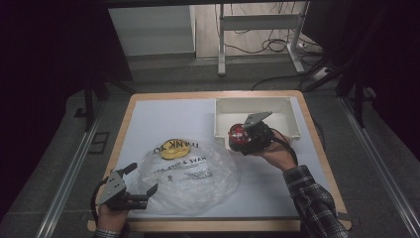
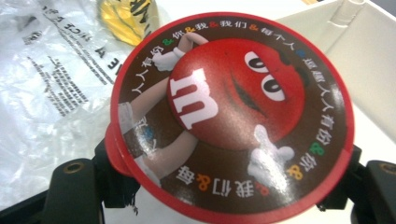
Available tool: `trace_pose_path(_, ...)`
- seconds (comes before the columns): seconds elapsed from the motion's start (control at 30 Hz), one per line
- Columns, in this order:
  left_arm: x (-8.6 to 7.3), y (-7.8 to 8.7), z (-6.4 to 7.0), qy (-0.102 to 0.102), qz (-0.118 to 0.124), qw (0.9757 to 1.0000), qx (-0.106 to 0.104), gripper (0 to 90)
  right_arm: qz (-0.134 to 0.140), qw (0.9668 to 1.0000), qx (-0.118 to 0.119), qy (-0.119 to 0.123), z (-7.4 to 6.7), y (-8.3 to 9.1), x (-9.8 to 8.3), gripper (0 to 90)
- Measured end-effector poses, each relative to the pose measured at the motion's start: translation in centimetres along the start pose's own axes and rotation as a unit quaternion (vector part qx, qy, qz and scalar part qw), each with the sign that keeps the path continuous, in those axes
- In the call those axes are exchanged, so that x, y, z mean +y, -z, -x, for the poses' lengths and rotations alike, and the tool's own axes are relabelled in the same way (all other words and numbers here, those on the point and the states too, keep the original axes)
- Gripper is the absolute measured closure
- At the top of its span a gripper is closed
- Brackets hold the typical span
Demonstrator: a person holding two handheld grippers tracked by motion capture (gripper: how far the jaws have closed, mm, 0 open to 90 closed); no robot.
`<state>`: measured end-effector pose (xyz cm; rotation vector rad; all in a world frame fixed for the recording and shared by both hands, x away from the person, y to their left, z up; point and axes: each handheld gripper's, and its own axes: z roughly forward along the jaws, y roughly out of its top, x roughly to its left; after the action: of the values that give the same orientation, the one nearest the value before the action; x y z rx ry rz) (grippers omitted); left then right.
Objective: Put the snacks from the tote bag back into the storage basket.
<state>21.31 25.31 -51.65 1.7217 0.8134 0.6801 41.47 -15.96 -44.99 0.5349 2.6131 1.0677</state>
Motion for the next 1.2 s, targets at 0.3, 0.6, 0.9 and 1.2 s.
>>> trace_pose_path(0.3, 0.0, 0.0, 0.0, 0.000, 0.000, 1.0000, 0.000, 0.9, -0.004, 1.0000, -0.002, -0.002, 1.3, -0.7, 0.0, 26.0)
trace_pose_path(0.6, 0.0, 0.1, 0.0, 0.001, 0.001, 1.0000, 0.001, 0.9, -0.007, 1.0000, 0.000, -0.006, 2.3, -1.8, 0.1, 26.0)
trace_pose_path(0.9, 0.0, 0.1, -0.1, 0.001, 0.001, 1.0000, 0.001, 0.9, -0.011, 0.9999, -0.001, -0.005, 3.4, -2.8, 0.4, 26.0)
trace_pose_path(1.2, 0.0, 0.1, -0.1, 0.001, 0.002, 1.0000, 0.001, 1.0, -0.017, 0.9998, -0.001, -0.004, 4.1, -4.0, 0.7, 26.0)
